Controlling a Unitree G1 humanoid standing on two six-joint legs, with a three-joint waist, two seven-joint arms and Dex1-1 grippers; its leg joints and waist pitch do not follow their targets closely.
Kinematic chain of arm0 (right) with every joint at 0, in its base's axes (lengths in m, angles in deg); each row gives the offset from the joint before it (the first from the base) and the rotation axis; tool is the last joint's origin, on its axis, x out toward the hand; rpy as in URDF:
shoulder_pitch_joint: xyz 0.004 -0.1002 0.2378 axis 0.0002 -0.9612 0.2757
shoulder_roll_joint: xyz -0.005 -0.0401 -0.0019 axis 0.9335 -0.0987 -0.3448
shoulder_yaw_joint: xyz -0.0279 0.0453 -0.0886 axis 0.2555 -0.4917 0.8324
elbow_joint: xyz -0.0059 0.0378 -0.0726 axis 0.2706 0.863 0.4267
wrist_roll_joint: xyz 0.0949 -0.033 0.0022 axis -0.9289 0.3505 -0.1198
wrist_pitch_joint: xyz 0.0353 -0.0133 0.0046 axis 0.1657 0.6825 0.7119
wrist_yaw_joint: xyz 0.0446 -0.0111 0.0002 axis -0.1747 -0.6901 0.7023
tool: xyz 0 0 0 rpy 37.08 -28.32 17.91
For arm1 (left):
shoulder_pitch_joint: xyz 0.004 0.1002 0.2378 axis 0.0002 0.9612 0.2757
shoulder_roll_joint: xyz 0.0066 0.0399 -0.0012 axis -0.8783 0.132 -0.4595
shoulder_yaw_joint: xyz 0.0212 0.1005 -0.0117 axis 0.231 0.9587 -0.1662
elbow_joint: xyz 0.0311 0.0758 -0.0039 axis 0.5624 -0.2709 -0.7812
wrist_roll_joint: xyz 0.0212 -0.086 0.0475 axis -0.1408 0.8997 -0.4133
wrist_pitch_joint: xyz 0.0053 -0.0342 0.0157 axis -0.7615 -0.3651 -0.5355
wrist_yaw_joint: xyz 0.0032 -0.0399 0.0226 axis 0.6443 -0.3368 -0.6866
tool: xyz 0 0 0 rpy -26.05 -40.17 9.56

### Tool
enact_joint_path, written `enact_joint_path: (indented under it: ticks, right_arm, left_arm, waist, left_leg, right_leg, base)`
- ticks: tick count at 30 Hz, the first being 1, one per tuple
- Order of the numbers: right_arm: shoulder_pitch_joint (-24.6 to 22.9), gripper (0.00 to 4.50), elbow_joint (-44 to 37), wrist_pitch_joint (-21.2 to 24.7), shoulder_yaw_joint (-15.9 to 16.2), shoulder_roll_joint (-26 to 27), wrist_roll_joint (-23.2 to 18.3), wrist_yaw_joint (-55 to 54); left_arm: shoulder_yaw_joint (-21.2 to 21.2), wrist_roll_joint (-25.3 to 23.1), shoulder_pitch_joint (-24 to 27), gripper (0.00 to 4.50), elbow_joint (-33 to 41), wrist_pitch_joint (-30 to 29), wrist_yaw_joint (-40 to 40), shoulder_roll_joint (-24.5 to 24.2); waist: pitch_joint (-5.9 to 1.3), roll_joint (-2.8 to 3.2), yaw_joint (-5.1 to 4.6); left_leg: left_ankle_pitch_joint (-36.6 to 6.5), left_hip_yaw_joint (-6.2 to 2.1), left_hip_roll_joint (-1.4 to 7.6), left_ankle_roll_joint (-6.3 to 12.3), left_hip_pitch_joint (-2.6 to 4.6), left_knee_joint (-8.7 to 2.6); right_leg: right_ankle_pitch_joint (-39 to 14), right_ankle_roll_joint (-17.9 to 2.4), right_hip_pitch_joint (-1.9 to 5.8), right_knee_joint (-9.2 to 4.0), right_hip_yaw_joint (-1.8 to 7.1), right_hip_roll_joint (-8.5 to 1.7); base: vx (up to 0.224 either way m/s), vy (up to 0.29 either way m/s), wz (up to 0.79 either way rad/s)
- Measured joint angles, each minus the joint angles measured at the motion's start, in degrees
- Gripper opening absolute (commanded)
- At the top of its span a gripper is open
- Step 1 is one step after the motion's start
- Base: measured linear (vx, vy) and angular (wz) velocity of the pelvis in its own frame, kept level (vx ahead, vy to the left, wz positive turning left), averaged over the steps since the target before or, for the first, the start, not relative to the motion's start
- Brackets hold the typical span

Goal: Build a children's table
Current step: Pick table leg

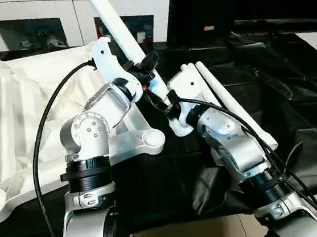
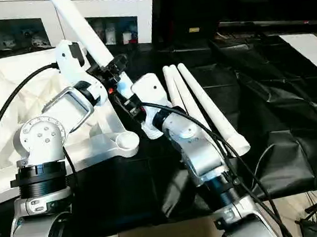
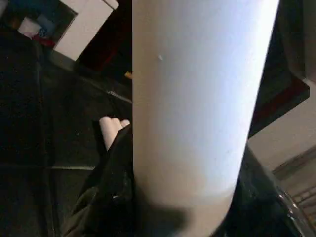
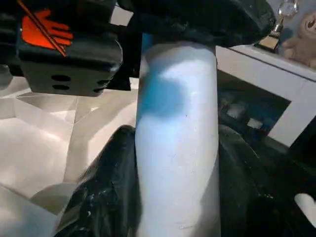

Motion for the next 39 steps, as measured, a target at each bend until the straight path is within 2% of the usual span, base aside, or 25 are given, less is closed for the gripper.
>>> enact_joint_path:
  ticks: [1, 2, 3, 7, 10, 12, 15, 18, 27, 30, 34, 35, 37, 39]
  right_arm:
    - [0.02, 1.8, 0.02, -0.16, 0.0, -0.01, 0.06, -0.06]
    - [0.02, 2.36, 0.07, -0.55, 0.0, 0.0, 0.16, -0.22]
    - [0.01, 2.5, 0.08, -0.75, -0.15, 0.07, -0.14, -0.12]
    - [0.01, 2.69, -0.14, 0.37, -2.05, 0.54, -4.04, 2.78]
    - [0.12, 2.95, -0.87, 5.49, -3.47, -0.79, -7.72, 6.58]
    - [0.7, 3.12, -1.82, 12.73, -4.11, -4.59, -11.92, 11.99]
    - [1.93, 3.38, -3.3, 19.78, -4.91, -9.6, -16.05, 19.75]
    - [3.92, 3.39, -3.08, 26.17, -5.35, -13.89, -20.34, 26.82]
    - [7.89, 3.39, -2.42, 37.13, -7.52, -17.66, -29.43, 36.78]
    - [8.44, 3.39, -2.64, 39.61, -7.64, -19.11, -30.67, 39.1]
    - [8.41, 3.39, -3.12, 41.82, -7.61, -20.45, -31.47, 40.77]
    - [8.41, 3.12, -3.17, 42.18, -7.61, -20.46, -31.7, 40.88]
    - [8.36, 3.12, -3.23, 42.73, -7.61, -20.5, -32.01, 41.26]
    - [8.24, 2.82, -3.35, 43.25, -7.6, -20.62, -32.42, 41.36]
  left_arm:
    - [0.07, -0.06, 0.0, 1.83, 0.0, 0.11, 0.31, -0.08]
    - [0.15, -0.19, 0.0, 1.83, 0.0, 0.32, 0.74, -0.14]
    - [0.46, -0.56, 0.01, 1.83, 0.0, 0.6, 1.42, -0.34]
    - [3.62, -1.8, 0.03, 1.83, 0.21, 1.26, 5.25, -2.91]
    - [6.49, -2.29, 0.09, 1.82, 0.86, 1.58, 9.94, -5.94]
    - [9.15, -2.26, 0.09, 1.82, 1.5, 1.54, 15.4, -9.23]
    - [11.25, -1.82, 0.08, 1.82, 1.74, 1.13, 22.28, -11.89]
    - [12.8, -0.26, -0.07, 1.82, 1.76, -0.52, 29.55, -14.85]
    - [13.91, 3.03, -1.25, 1.82, 3.18, -2.81, 39.62, -19.56]
    - [14.47, 3.11, -1.52, 1.82, 3.17, -2.93, 42.21, -20.49]
    - [15.25, 3.09, -1.52, 1.82, 3.07, -2.93, 44.22, -20.92]
    - [15.28, 3.09, -1.55, 1.82, 3.07, -2.93, 44.58, -20.98]
    - [15.44, 3.09, -1.57, 1.82, 3.03, -2.93, 44.91, -21.1]
    - [15.78, 3.09, -1.81, 1.82, 2.73, -2.94, 45.02, -21.19]
  waist:
    - [0.01, 0.02, -0.01]
    - [0.03, 0.05, -0.03]
    - [0.04, 0.08, -0.03]
    - [0.04, 0.21, -0.03]
    - [0.03, 0.24, -0.03]
    - [0.03, 0.25, 0.2]
    - [0.02, 0.25, 0.21]
    - [0.02, 0.25, 0.2]
    - [0.01, 0.1, 0.21]
    - [-0.11, -0.24, 0.4]
    - [-0.19, -0.72, 0.2]
    - [-0.21, -0.75, 0.18]
    - [-0.21, -0.75, 0.17]
    - [-0.21, -0.76, 0.2]
  left_leg:
    - [0.0, 0.0, 0.0, 0.0, 0.0, 0.0]
    - [0.0, 0.0, 0.0, 0.0, 0.0, 0.0]
    - [0.0, 0.0, 0.0, 0.0, 0.0, 0.0]
    - [0.0, 0.0, 0.0, 0.0, 0.0, -0.01]
    - [0.0, 0.0, 0.0, 0.0, 0.0, 0.0]
    - [0.0, 0.0, 0.0, 0.01, 0.0, 0.0]
    - [0.0, 0.0, 0.0, 0.02, 0.02, 0.01]
    - [0.01, 0.0, 0.0, 0.02, 0.05, 0.0]
    - [0.09, 0.05, 0.01, 0.13, 0.04, 0.02]
    - [0.09, 0.06, 0.01, 0.14, 0.04, 0.02]
    - [0.1, 0.09, 0.01, 0.14, 0.04, 0.02]
    - [0.1, 0.09, 0.01, 0.14, 0.04, 0.02]
    - [0.1, 0.09, 0.01, 0.14, 0.04, 0.02]
    - [0.1, 0.09, 0.01, 0.13, 0.04, 0.02]
  right_leg:
    - [0.0, 0.0, 0.0, 0.0, 0.0, 0.0]
    - [0.0, 0.0, -0.01, 0.01, 0.0, 0.0]
    - [0.0, 0.0, -0.01, 0.01, 0.0, 0.0]
    - [0.0, 0.0, -0.01, 0.01, 0.0, 0.0]
    - [0.0, 0.0, 0.0, 0.01, 0.0, 0.0]
    - [0.0, -0.01, 0.03, 0.01, 0.0, 0.0]
    - [0.01, -0.01, 0.05, 0.01, 0.0, 0.0]
    - [0.01, -0.02, 0.02, 0.06, 0.0, 0.0]
    - [0.01, -0.02, 0.01, 0.08, 0.0, -0.01]
    - [0.0, -0.02, 0.03, 0.08, 0.0, -0.03]
    - [0.0, -0.02, 0.02, 0.08, 0.0, -0.04]
    - [0.0, -0.02, 0.02, 0.08, 0.0, -0.04]
    - [0.0, -0.02, 0.01, 0.1, 0.0, -0.04]
    - [0.0, -0.02, -0.01, 0.11, 0.0, -0.04]
  base:
    - [0.0, 0.0, 0.0]
    - [0.0, 0.0, 0.0]
    - [0.0, 0.0, 0.0]
    - [0.0, 0.0, 0.0]
    - [0.0, 0.0, 0.0]
    - [0.0, 0.0, 0.0]
    - [0.0, 0.0, 0.0]
    - [0.0, 0.0, 0.0]
    - [0.0, 0.0, 0.0]
    - [0.0, 0.0, 0.0]
    - [0.0, 0.0, 0.0]
    - [0.0, 0.0, 0.0]
    - [0.0, 0.0, 0.0]
    - [0.0, 0.0, 0.0]
